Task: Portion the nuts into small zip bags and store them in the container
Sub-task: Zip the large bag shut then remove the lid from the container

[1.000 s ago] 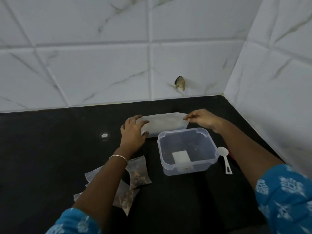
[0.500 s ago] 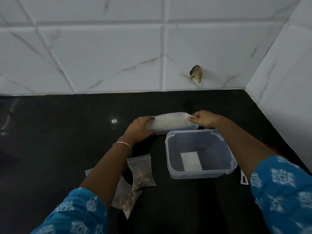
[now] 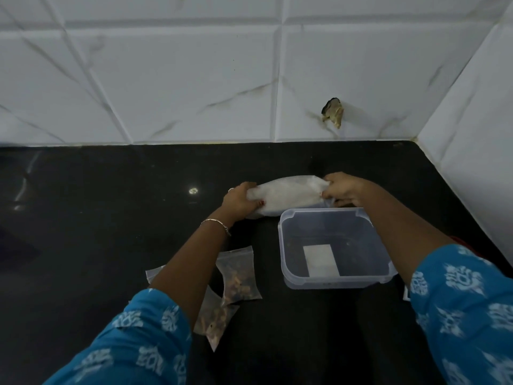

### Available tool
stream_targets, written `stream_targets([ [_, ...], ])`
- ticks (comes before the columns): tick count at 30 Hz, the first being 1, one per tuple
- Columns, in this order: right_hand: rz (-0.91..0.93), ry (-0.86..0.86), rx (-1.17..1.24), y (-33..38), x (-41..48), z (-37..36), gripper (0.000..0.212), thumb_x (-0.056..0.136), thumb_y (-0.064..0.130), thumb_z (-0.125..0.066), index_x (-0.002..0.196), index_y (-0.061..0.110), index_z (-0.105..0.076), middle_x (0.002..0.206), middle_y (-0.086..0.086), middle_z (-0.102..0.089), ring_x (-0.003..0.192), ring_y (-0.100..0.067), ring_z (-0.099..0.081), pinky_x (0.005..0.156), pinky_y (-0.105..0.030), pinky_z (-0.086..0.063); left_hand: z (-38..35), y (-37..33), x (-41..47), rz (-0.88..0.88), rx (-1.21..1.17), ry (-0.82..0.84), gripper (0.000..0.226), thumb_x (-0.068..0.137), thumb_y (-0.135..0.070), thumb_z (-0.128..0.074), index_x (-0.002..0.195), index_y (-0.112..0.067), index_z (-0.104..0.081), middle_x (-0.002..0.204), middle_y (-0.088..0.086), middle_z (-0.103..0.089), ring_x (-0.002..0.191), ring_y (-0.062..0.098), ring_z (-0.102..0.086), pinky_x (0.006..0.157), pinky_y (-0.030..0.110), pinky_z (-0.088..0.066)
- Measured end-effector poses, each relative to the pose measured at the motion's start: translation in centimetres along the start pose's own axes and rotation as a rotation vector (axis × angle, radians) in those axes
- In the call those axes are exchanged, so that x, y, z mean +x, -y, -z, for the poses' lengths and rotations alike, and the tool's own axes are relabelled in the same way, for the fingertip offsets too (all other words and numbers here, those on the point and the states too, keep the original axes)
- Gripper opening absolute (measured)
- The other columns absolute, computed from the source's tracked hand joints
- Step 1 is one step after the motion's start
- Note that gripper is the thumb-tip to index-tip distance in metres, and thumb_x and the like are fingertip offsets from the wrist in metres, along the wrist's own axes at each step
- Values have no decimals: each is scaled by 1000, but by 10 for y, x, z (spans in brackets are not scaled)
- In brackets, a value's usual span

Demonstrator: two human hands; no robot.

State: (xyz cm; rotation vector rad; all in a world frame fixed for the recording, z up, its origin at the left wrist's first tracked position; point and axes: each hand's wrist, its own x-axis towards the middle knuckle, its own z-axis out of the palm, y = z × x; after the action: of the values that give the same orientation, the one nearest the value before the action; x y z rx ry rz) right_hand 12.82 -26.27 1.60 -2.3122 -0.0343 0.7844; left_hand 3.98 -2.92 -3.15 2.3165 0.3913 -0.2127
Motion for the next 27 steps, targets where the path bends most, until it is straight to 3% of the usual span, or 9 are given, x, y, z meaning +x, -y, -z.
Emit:
stream_targets([
  [4, 10, -102, 249, 8, -11, 8, 22, 92, -5, -53, 113, 0, -59, 114, -19, -60, 92, -24, -61, 75, -31, -54, 0, -11, -4, 5, -143, -104, 42, 90, -23, -66, 128, -10, -55, 127, 15, -58, 116, 31, -56, 97, 39, -47],
  [11, 91, -210, 484, 21, -54, 45, 17, 87, -5, -56, 103, 2, -60, 106, -13, -62, 89, -20, -63, 66, -26, -55, 24, -58, -18, -148, -193, -268, 33, 92, -21, -64, 120, -6, -61, 115, 14, -66, 109, 29, -62, 91, 33, -47],
  [14, 126, -286, 518, 22, -78, 57, 10, 83, -5, -54, 86, 3, -59, 93, -12, -60, 84, -20, -61, 72, -28, -56, 31, -75, -29, -140, -313, -237, 22, 90, -20, -65, 106, -6, -63, 101, 13, -68, 98, 30, -65, 88, 44, -54],
  [17, 122, -352, 520, 15, -101, 63, 9, 81, -3, -53, 79, 4, -59, 86, -11, -58, 79, -20, -59, 77, -30, -56, 30, -88, -44, -158, -387, -136, 15, 90, -15, -64, 100, -4, -65, 91, 11, -65, 86, 25, -63, 85, 44, -54],
  [22, 80, -398, 492, -8, -136, 59, 13, 77, -5, -48, 74, 5, -56, 77, -9, -55, 68, -19, -55, 63, -28, -51, 20, -99, -77, -185, -387, 5, 6, 91, -12, -64, 93, -8, -61, 92, 14, -62, 87, 24, -60, 85, 42, -52],
  [25, 69, -440, 429, -18, -152, 53, 13, 77, -5, -49, 72, 6, -55, 75, -9, -53, 68, -19, -53, 63, -29, -49, 8, -102, -97, -200, -256, -29, 10, 89, -15, -64, 92, -12, -54, 90, 6, -56, 88, 20, -55, 81, 34, -48],
  [27, 79, -464, 350, -22, -160, 47, 13, 76, -4, -49, 68, 6, -52, 69, -9, -50, 62, -19, -50, 58, -29, -44, -3, -100, -108, -207, -191, -40, 34, 88, -15, -64, 114, -6, -45, 100, 6, -50, 95, 20, -52, 85, 34, -46],
])
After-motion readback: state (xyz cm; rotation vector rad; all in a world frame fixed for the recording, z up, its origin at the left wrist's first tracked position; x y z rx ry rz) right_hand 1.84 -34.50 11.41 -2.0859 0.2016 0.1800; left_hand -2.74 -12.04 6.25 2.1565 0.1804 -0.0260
